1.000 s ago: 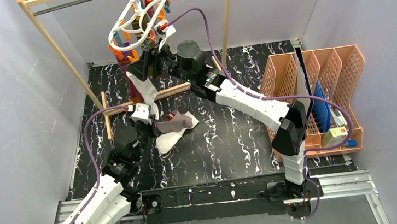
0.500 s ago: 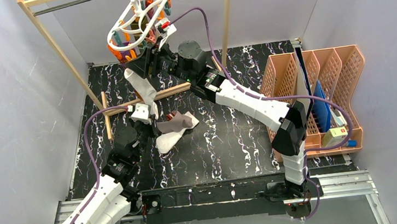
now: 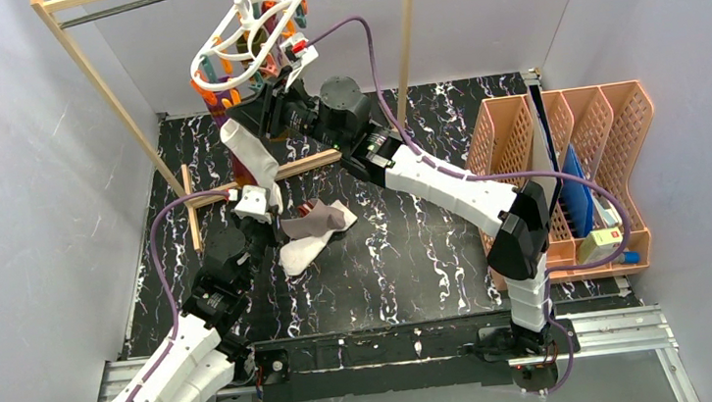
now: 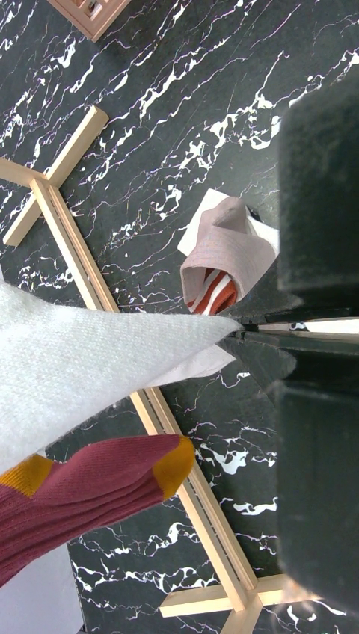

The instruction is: Remove the socks clipped to the hanger

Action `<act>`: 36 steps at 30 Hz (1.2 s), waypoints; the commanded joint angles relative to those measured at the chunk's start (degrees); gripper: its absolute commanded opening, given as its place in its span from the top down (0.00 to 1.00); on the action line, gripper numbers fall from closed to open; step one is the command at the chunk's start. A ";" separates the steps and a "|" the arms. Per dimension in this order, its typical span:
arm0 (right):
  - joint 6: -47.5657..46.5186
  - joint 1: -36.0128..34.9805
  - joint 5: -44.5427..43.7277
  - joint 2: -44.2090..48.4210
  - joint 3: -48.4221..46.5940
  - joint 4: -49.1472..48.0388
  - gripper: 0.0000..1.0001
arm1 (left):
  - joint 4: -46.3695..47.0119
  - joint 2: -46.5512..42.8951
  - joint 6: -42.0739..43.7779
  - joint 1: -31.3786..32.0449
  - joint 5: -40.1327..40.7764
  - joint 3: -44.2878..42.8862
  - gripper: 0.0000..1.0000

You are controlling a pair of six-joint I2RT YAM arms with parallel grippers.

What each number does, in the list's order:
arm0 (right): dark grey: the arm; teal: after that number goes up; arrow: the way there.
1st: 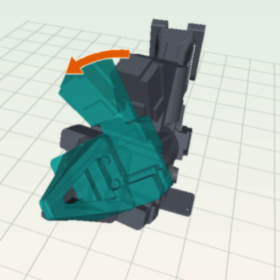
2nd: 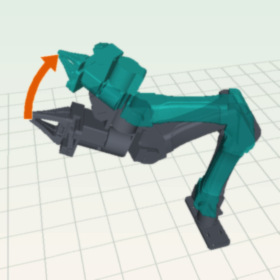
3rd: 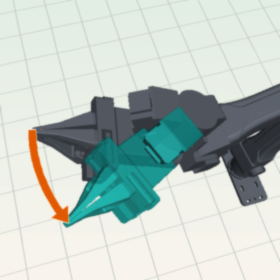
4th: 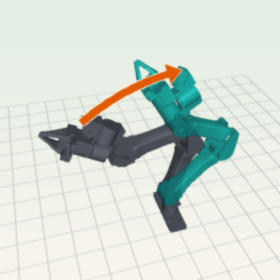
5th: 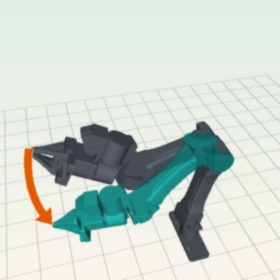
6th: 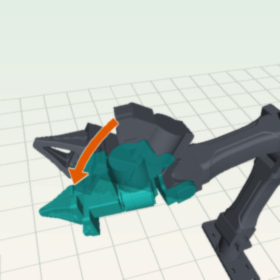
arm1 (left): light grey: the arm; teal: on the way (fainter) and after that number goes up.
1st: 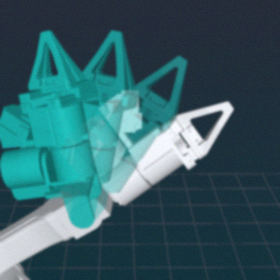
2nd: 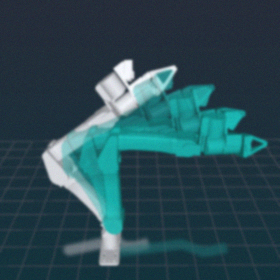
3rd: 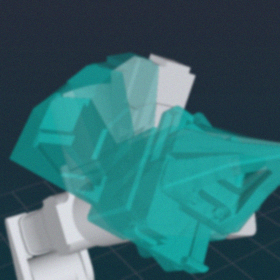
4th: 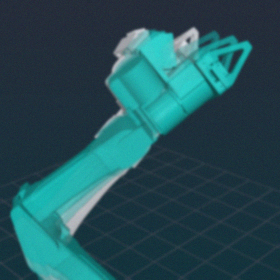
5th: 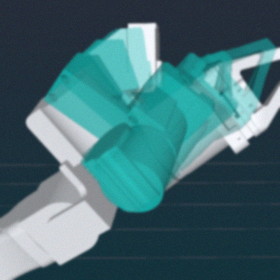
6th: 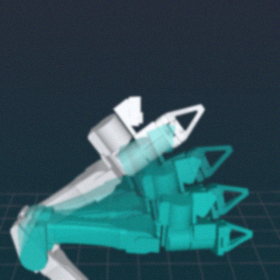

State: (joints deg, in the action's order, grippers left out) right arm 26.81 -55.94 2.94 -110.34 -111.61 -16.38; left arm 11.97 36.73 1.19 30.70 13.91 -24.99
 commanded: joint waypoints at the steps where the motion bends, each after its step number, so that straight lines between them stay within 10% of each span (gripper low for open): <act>1: 0.32 -0.46 -0.65 1.35 0.11 -4.25 0.58 | -0.29 -0.57 -0.58 -0.11 -0.44 0.60 1.00; 24: 0.69 -0.42 -1.65 2.10 1.58 -5.65 0.95 | -1.67 -3.67 -0.25 -0.12 -0.38 0.91 1.00; 36: 0.90 -0.43 -1.10 1.52 0.74 -5.88 0.36 | -1.60 -3.31 -0.31 -0.11 -0.51 0.91 1.00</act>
State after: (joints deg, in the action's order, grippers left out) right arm 27.51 -56.01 1.96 -110.34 -109.93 -19.27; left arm 11.22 33.56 1.04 30.70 13.87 -24.71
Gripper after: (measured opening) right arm 0.620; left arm 0.012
